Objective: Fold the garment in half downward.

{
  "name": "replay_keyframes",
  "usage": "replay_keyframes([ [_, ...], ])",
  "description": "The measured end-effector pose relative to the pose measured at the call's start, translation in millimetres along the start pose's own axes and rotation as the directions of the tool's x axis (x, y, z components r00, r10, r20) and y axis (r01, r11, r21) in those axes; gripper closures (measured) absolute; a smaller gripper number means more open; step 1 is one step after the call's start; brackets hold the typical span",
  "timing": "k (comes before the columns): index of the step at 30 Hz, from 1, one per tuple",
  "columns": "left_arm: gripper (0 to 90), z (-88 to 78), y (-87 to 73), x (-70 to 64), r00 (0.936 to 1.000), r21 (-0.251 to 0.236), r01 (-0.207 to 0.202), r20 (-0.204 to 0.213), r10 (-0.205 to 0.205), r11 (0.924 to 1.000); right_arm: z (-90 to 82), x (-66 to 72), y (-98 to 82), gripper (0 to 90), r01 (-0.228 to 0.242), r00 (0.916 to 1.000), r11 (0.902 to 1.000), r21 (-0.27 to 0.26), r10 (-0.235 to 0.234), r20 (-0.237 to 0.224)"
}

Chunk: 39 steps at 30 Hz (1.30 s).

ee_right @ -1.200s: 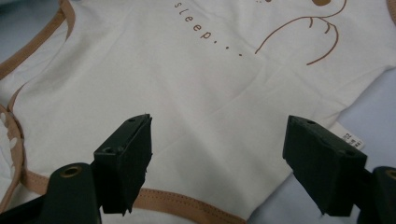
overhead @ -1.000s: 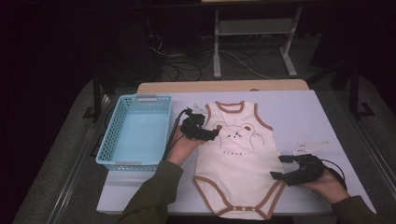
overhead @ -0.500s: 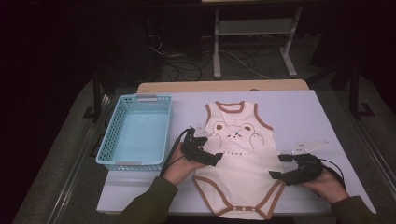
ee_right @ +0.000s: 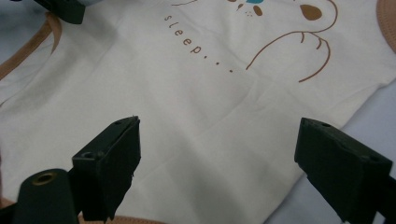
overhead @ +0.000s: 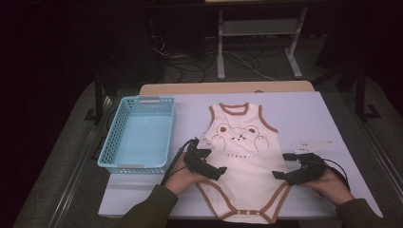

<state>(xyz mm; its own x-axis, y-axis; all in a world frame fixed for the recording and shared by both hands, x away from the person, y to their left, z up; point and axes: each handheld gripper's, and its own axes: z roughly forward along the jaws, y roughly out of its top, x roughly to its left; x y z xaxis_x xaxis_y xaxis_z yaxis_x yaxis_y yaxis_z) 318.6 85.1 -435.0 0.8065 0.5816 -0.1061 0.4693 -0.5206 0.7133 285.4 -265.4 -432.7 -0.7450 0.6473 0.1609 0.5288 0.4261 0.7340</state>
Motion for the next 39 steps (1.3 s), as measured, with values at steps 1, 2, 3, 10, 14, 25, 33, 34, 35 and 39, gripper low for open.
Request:
replay_keyframes([
  [1, 0.0, 0.0, 0.3, 0.8, 1.0000, -0.003, -0.005, 0.002, 0.005, 1.0000, 0.7, -0.6, 0.7, 13.5, 0.006, 1.0000, 1.0000, -0.002, -0.006, -0.002],
  [2, 0.0, -0.1, 0.3, 0.9, 1.0000, -0.005, -0.002, 0.009, 0.002, 1.0000, 1.7, -0.9, 1.6, 13.5, 0.009, 1.0000, 0.9999, -0.007, -0.009, -0.003],
  [3, 0.0, -0.6, 0.5, 0.7, 0.9999, -0.005, 0.000, 0.011, 0.000, 1.0000, 2.4, -1.2, 2.4, 13.1, 0.011, 0.9999, 0.9999, -0.007, -0.011, -0.002],
  [10, 0.0, -2.2, 0.4, 2.2, 0.9997, 0.003, -0.002, 0.025, 0.002, 1.0000, 8.0, -6.0, 10.5, 10.4, 0.003, 1.0000, 1.0000, -0.006, -0.003, 0.007],
  [14, 0.0, -3.8, -3.3, 1.0, 0.9996, 0.006, -0.013, 0.027, 0.013, 0.9999, 11.6, -9.0, 14.9, 11.5, 0.010, 0.9998, 1.0000, -0.002, -0.010, 0.020],
  [25, 0.0, -10.9, -7.9, 5.7, 0.9997, -0.010, -0.008, 0.024, 0.008, 0.9999, 16.0, -15.8, 30.9, 14.4, 0.006, 0.9983, 0.9999, -0.015, -0.005, 0.058],
  [33, 0.0, -9.5, -10.8, 7.8, 0.9995, -0.002, 0.000, 0.031, 0.000, 1.0000, 21.3, -25.7, 43.3, 13.9, 0.003, 0.9969, 0.9997, -0.022, -0.001, 0.078],
  [34, 0.0, -9.4, -10.7, 7.9, 0.9996, 0.000, 0.002, 0.027, -0.002, 1.0000, 21.9, -26.8, 45.3, 13.9, 0.006, 0.9963, 0.9997, -0.025, -0.004, 0.086],
  [35, 0.0, -9.4, -10.0, 8.4, 0.9997, -0.005, 0.002, 0.024, -0.002, 1.0000, 22.3, -27.5, 46.7, 13.9, 0.013, 0.9962, 0.9996, -0.025, -0.011, 0.087],
  [39, 0.0, -8.9, -8.6, 9.4, 0.9998, -0.009, 0.014, 0.013, -0.014, 0.9999, 25.4, -31.7, 53.7, 13.9, 0.015, 0.9955, 0.9996, -0.025, -0.013, 0.094],
])
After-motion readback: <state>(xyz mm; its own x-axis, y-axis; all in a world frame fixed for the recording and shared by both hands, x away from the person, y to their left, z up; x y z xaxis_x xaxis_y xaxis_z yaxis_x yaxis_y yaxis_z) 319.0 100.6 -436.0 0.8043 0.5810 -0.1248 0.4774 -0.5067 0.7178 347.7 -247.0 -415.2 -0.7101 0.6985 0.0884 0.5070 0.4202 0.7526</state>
